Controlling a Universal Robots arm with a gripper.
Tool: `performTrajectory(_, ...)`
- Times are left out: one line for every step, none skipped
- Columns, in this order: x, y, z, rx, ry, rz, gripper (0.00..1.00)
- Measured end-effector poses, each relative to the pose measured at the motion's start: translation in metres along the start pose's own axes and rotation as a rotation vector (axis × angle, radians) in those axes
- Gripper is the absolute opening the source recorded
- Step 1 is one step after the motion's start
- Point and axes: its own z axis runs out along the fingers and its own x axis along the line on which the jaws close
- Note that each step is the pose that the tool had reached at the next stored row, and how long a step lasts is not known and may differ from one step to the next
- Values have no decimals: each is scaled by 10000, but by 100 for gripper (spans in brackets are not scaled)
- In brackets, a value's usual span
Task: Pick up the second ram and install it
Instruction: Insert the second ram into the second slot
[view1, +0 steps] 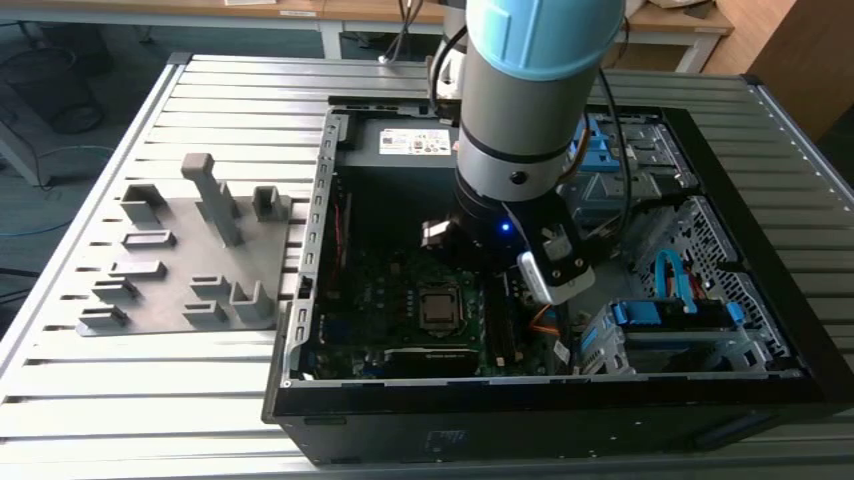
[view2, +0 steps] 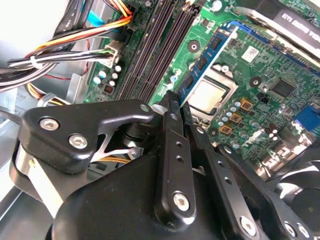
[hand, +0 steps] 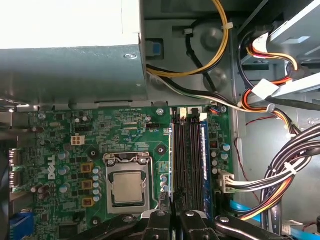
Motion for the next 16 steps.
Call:
performTrajectory(0,0,3,0,0,0,14)
performTrajectory(0,-1,6,1,0,0,14)
performTrajectory(1,-1,10,0,0,0,14)
performTrajectory(1,-1,12,0,0,0,14)
performTrajectory(1,-1,15,1,0,0,14)
performTrajectory(1,-1,18,1,0,0,14)
performTrajectory(1,-1,21,0,0,0,14)
performTrajectory(1,-2,24,0,0,0,14)
performTrajectory(1,-2,27,1,0,0,14)
performTrajectory(1,-2,30,1,0,0,14)
performTrajectory(1,-2,33,0,0,0,14)
performTrajectory(2,-2,37,-1,0,1,14)
performTrajectory(2,-3,41,0,0,0,14)
performTrajectory(2,-3,45,0,0,0,14)
performTrajectory(2,-3,48,0,0,0,14)
performTrajectory(2,-3,52,0,0,0,14)
